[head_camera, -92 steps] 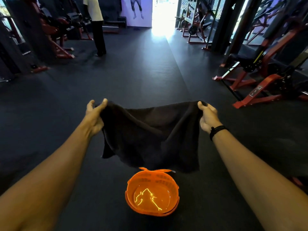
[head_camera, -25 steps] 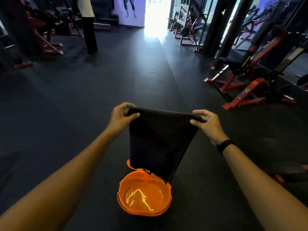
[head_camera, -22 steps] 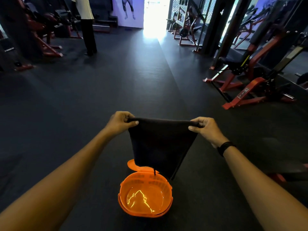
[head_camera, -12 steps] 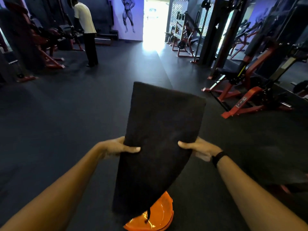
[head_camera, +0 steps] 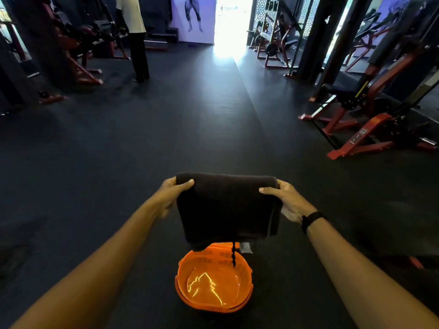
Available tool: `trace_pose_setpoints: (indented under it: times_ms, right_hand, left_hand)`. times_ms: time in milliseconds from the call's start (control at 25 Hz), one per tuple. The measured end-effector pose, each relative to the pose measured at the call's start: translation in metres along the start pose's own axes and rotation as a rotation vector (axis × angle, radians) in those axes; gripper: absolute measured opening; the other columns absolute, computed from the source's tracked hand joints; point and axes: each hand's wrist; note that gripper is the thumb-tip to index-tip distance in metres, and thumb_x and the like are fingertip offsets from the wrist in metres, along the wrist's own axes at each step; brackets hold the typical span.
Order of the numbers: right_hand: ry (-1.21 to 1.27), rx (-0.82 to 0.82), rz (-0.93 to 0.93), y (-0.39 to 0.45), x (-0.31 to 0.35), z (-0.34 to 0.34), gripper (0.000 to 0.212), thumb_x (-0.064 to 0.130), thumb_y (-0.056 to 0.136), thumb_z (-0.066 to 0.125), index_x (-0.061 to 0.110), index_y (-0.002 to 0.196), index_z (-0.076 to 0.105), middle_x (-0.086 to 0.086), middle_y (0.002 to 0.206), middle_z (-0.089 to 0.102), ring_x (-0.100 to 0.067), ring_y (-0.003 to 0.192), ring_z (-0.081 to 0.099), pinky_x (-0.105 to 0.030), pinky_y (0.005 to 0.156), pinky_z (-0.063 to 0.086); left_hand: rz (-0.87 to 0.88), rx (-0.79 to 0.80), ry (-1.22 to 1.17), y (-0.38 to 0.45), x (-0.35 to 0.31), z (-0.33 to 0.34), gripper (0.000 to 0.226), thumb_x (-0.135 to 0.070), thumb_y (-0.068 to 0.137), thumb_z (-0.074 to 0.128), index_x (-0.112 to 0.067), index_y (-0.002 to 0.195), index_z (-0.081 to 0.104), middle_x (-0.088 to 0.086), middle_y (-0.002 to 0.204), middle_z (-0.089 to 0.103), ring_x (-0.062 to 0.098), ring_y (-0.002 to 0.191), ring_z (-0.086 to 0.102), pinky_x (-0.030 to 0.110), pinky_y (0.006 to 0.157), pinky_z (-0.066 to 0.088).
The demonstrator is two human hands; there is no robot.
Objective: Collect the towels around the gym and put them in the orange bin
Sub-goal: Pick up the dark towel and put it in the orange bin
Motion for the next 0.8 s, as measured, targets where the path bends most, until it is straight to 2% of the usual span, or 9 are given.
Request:
trace_pose_setpoints:
  times_ms: [120,240,320,440,480,560,640,720,800]
  right_hand:
    - [0.046,-0.036,-0.001,-0.001,0.005,0.004,0.101,0.033,0.036,0.094,0.013,0.126,0.053,-0.009,0.127,0.059,-0.029,0.122,0.053,-0.035,0.092,0.048]
    - [0.124,-0.047,0.074,-0.003,0.009,0.009,0.089,0.015,0.071,0.079,0.021,0.146,0.033,-0.004,0.149,0.034,-0.027,0.135,0.038,-0.038,0.104,0.04]
    - [0.121,-0.085,0.024,-0.006,0.011,0.01,0.08,0.0,0.078,0.071,0.026,0.145,0.036,-0.004,0.147,0.033,-0.028,0.131,0.04,-0.036,0.099,0.045]
    - [0.026,-0.064,-0.068,-0.008,0.014,0.005,0.072,-0.008,0.072,0.071,0.024,0.134,0.051,-0.008,0.132,0.047,-0.023,0.115,0.052,-0.03,0.087,0.05]
    - [-0.117,-0.058,-0.103,-0.006,0.015,0.003,0.067,-0.007,0.069,0.074,0.022,0.127,0.057,-0.008,0.127,0.052,-0.022,0.112,0.055,-0.028,0.085,0.05]
    - [-0.546,-0.109,-0.185,-0.002,0.016,0.002,0.05,-0.001,0.062,0.083,0.019,0.105,0.067,-0.006,0.111,0.063,-0.021,0.105,0.06,-0.021,0.078,0.048]
    - [-0.824,-0.218,-0.259,-0.001,0.012,0.005,0.033,0.006,0.061,0.085,0.018,0.088,0.069,-0.002,0.095,0.066,-0.022,0.097,0.062,-0.022,0.07,0.045]
    - [-0.92,-0.289,-0.265,-0.003,0.008,0.007,0.025,0.014,0.064,0.084,0.017,0.084,0.069,-0.004,0.096,0.061,-0.023,0.098,0.057,-0.028,0.076,0.046]
    - [-1.021,-0.27,-0.272,-0.004,0.009,0.004,0.024,0.025,0.065,0.085,0.021,0.081,0.067,-0.003,0.106,0.052,-0.02,0.102,0.047,-0.033,0.086,0.046]
  left_hand:
    - [0.017,-0.005,0.014,0.0,-0.005,0.003,0.044,-0.012,0.083,0.071,-0.008,0.124,0.057,0.012,0.117,0.066,0.025,0.105,0.064,0.042,0.092,0.053]
    - [0.043,0.072,0.088,-0.004,-0.013,0.007,0.054,-0.007,0.08,0.071,-0.012,0.129,0.049,0.01,0.123,0.06,0.022,0.108,0.061,0.036,0.086,0.054]
    - [0.065,0.093,0.102,-0.004,-0.015,0.005,0.075,-0.01,0.073,0.078,-0.016,0.137,0.038,0.008,0.13,0.053,0.021,0.113,0.057,0.038,0.092,0.052]
    - [0.106,0.123,0.101,0.001,-0.016,0.001,0.109,-0.007,0.068,0.082,-0.031,0.149,0.013,0.001,0.134,0.04,0.02,0.124,0.045,0.045,0.106,0.041]
    - [0.157,0.13,0.207,0.001,-0.017,0.001,0.108,-0.005,0.069,0.082,-0.03,0.15,0.015,-0.001,0.135,0.038,0.016,0.126,0.04,0.044,0.108,0.039]
    - [0.305,0.092,0.542,0.004,-0.016,0.0,0.081,-0.011,0.068,0.084,-0.023,0.138,0.045,-0.006,0.134,0.046,0.01,0.124,0.042,0.041,0.106,0.042]
    - [0.447,-0.026,0.774,0.008,-0.013,0.003,0.044,-0.018,0.067,0.085,-0.019,0.107,0.068,-0.002,0.107,0.066,0.016,0.104,0.06,0.041,0.09,0.052]
    - [0.509,-0.176,0.909,0.01,-0.008,0.003,0.028,-0.025,0.067,0.085,-0.02,0.089,0.07,-0.001,0.091,0.064,0.02,0.093,0.06,0.038,0.078,0.052]
    - [0.538,-0.234,0.949,0.013,-0.007,0.001,0.025,-0.029,0.067,0.085,-0.026,0.083,0.065,-0.002,0.094,0.057,0.015,0.092,0.054,0.035,0.076,0.048]
Point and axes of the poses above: each hand's wrist, its own y-axis towards the middle knuckle, its own z-axis out of the palm, x = y × z
